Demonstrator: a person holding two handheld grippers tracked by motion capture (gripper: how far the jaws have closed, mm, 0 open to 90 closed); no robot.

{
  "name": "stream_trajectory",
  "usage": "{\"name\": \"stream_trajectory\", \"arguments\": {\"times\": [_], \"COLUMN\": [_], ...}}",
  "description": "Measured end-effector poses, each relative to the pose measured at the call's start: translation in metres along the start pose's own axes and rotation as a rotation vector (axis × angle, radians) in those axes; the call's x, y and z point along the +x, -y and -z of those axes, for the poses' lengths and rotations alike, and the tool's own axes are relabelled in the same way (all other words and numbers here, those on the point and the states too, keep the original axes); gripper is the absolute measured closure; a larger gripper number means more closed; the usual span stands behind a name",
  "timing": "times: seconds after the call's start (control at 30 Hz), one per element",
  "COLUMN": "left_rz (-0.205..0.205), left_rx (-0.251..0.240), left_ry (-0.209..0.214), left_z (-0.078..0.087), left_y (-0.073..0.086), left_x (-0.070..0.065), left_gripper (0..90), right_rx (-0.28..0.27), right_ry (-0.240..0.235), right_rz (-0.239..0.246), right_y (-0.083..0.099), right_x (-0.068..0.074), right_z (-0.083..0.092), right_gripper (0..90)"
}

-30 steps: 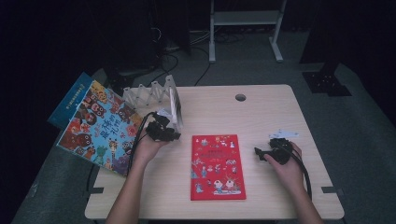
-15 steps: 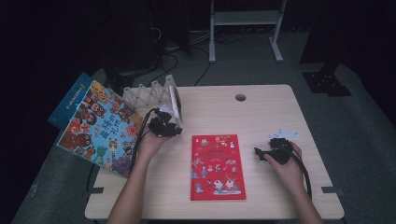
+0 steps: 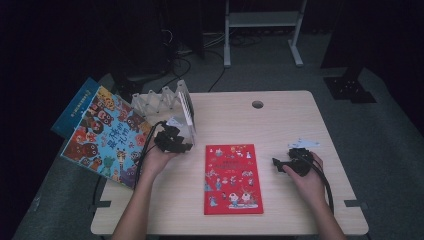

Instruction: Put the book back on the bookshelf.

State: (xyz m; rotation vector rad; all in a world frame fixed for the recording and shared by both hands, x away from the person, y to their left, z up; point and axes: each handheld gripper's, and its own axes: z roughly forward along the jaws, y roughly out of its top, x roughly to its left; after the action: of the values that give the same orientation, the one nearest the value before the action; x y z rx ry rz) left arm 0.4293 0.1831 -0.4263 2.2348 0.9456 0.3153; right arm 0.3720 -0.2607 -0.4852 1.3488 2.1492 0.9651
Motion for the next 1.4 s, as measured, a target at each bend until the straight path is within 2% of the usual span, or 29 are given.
{"name": "stream_trajectory", "arguments": {"times": [0.1,0.23,0.33,0.4,0.53,0.63,0.73,0.93,1.0,1.2,1.33,1.4], "left_rz": [-0.008,-0.089,-0.081,-0.087,-0.123,-0.141,-0.170,-0.214,-0.219,-0.244,-0.242,-0.228], "left_rx": [-0.013,0.018,0.011,0.033,0.033,0.018,0.031,0.076,0.076,0.085,0.064,0.059], "left_ry": [0.033,0.058,0.086,0.095,0.098,0.117,0.129,0.119,0.123,0.097,0.102,0.118], "left_z": [0.004,0.006,0.008,0.008,0.011,0.012,0.012,0.008,0.007,0.004,0.003,0.002], "left_y": [0.009,0.018,0.024,0.028,0.035,0.043,0.050,0.063,0.067,0.073,0.075,0.077], "left_x": [-0.002,-0.008,-0.015,-0.020,-0.029,-0.036,-0.042,-0.051,-0.052,-0.057,-0.056,-0.056], "left_gripper": [39.4,36.0,32.2,28.4,22.8,18.9,16.9,10.1,9.1,2.1,1.5,0.0], "right_rx": [0.000,0.002,0.002,0.000,-0.002,-0.002,0.004,0.010,0.011,0.011,0.007,0.001], "right_ry": [0.000,-0.003,-0.002,-0.003,-0.005,-0.005,-0.006,-0.008,-0.007,-0.001,0.005,0.003], "right_rz": [0.000,0.002,0.002,0.003,0.004,0.005,0.007,0.007,0.004,0.000,-0.004,-0.004], "right_y": [0.000,0.000,0.000,0.000,0.000,0.000,0.000,0.000,0.000,0.000,0.000,0.001], "right_x": [0.000,0.000,0.000,0.001,0.001,0.001,0.001,0.001,0.001,0.001,0.001,0.001], "right_z": [0.000,0.000,0.000,0.000,0.000,0.000,0.000,-0.001,-0.001,0.000,0.000,0.001], "right_gripper": [19.4,18.7,18.9,20.3,20.5,20.1,17.0,13.4,13.2,14.0,16.2,19.3]}}
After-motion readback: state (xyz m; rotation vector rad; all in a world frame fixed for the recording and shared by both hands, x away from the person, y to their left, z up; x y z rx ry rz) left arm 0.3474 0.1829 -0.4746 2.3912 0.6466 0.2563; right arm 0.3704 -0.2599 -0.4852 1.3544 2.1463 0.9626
